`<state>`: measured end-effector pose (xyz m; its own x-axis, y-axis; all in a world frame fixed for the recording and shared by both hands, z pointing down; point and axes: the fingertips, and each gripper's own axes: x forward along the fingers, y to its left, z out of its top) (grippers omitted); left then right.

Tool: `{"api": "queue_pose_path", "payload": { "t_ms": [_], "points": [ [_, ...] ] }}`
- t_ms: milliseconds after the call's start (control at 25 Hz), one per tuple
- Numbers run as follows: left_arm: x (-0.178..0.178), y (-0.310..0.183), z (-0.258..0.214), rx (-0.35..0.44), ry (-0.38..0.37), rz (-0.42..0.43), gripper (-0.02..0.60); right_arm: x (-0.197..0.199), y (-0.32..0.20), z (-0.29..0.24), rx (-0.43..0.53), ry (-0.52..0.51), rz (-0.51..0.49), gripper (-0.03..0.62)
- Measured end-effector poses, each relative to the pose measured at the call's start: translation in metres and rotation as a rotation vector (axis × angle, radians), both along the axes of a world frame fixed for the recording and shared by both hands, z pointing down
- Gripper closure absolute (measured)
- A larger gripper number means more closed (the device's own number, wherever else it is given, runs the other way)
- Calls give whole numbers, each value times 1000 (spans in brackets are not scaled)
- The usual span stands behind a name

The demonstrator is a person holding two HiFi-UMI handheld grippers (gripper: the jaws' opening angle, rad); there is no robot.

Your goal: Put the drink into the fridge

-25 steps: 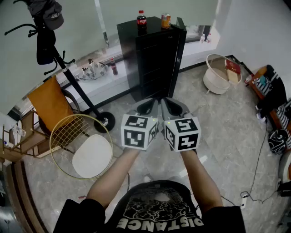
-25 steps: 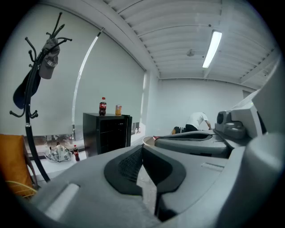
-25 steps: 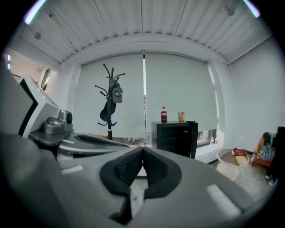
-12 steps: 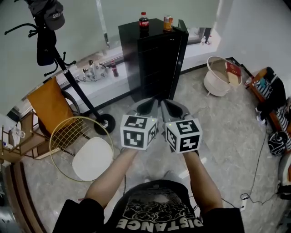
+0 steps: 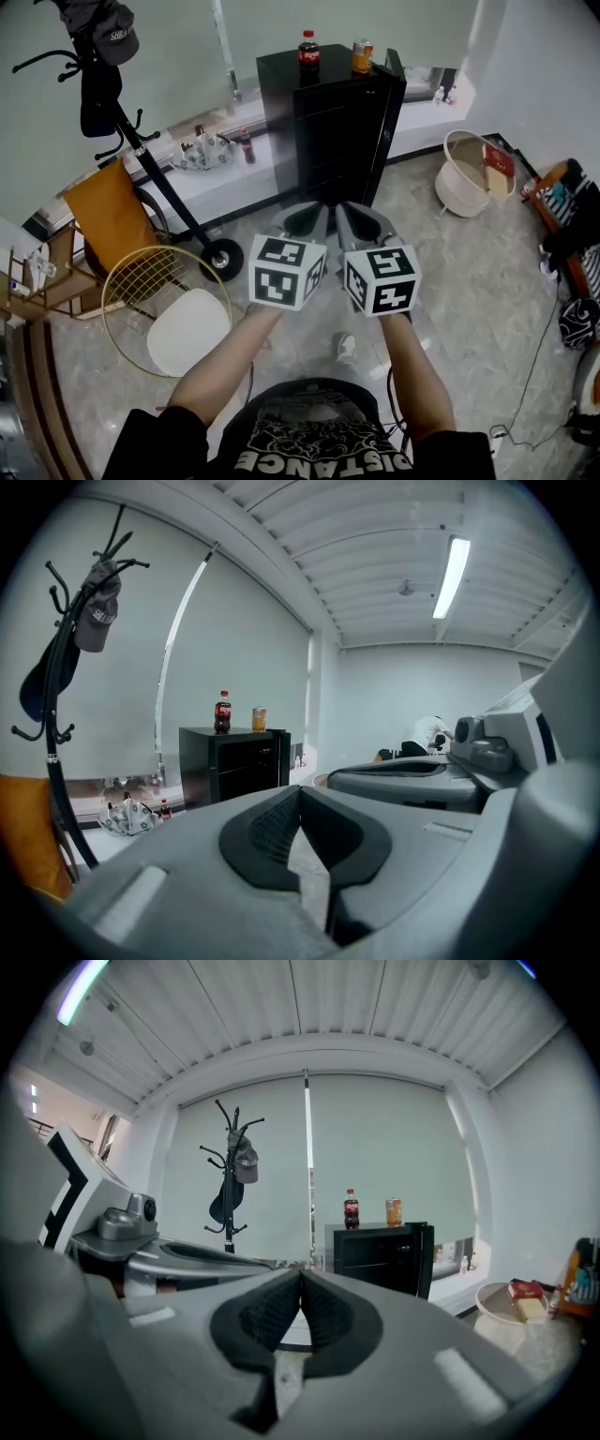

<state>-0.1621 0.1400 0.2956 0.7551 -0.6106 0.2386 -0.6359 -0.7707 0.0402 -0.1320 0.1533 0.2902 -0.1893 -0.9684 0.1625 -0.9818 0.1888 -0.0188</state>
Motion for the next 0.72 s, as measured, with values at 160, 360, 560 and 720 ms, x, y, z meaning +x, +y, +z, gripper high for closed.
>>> {"api": "queue_pose_path", "payload": {
  "t_ms": [160, 360, 560, 720],
  "points": [
    [22, -30, -6, 4, 3, -34, 577, 21, -28, -4, 8, 0, -39, 592],
    [61, -60, -7, 1, -1, -67, 577, 59, -59, -3, -10, -5, -82, 592],
    [90, -90, -9, -4, -11, -121, 577, 89, -90, -6, -16, -4, -141, 592],
    [112, -107, -11, 1, -25, -153, 577, 110, -108, -6, -17, -6, -181, 592]
  ]
}}
